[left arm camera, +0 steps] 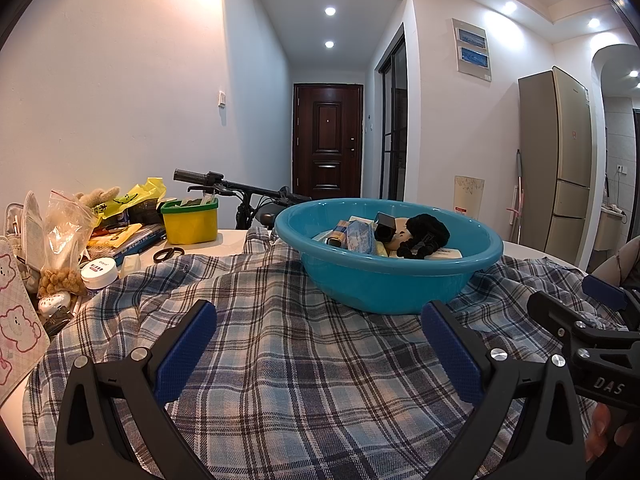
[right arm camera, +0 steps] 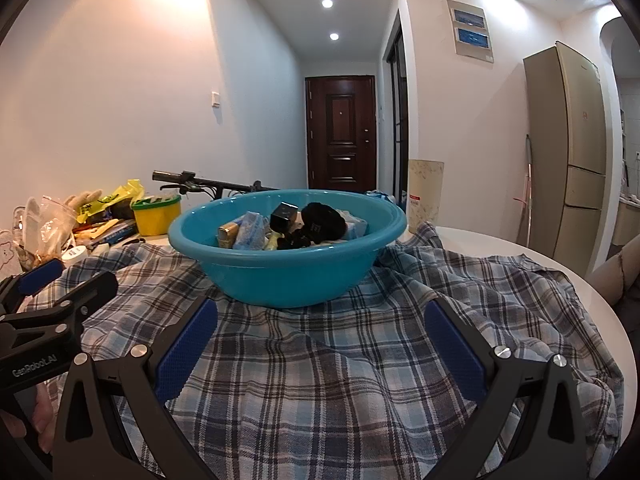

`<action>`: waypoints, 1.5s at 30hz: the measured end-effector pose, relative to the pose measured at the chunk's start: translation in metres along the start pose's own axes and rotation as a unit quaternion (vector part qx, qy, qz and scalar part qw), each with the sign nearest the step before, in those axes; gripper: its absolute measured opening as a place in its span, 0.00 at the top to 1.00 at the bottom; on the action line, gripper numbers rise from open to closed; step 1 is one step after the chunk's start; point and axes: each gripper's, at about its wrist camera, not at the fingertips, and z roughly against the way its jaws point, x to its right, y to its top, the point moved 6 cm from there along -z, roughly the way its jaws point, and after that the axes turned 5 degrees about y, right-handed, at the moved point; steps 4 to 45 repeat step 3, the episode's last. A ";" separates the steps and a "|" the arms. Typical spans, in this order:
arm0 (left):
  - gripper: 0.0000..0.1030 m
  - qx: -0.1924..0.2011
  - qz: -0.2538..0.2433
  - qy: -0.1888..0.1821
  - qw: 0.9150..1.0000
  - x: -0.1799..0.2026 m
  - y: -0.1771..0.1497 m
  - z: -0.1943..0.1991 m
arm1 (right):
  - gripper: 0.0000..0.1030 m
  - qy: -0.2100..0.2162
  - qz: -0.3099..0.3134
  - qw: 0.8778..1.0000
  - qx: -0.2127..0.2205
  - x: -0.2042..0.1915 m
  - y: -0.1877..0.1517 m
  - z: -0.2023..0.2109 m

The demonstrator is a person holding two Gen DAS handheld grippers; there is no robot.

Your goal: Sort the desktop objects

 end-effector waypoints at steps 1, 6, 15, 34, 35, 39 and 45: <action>0.00 0.000 0.000 0.000 1.000 0.000 0.000 0.000 | 0.00 -0.005 -0.003 1.000 -0.006 0.002 -0.001 -0.002; 0.00 0.001 0.000 0.000 1.000 0.000 0.000 0.000 | 0.00 -0.019 -0.013 0.999 -0.026 0.007 -0.003 -0.009; 0.00 0.001 0.000 0.000 1.000 0.000 0.000 0.000 | 0.00 -0.019 -0.013 0.999 -0.026 0.007 -0.003 -0.009; 0.00 0.001 0.000 0.000 1.000 0.000 0.000 0.000 | 0.00 -0.019 -0.013 0.999 -0.026 0.007 -0.003 -0.009; 0.00 0.001 0.000 0.000 1.000 0.000 0.000 0.000 | 0.00 -0.019 -0.013 0.999 -0.026 0.007 -0.003 -0.009; 0.00 0.001 0.000 0.000 1.000 0.000 0.000 0.000 | 0.00 -0.019 -0.013 0.999 -0.026 0.007 -0.003 -0.009; 0.00 0.001 0.000 0.000 1.000 0.000 0.000 0.000 | 0.00 -0.019 -0.013 0.999 -0.026 0.007 -0.003 -0.009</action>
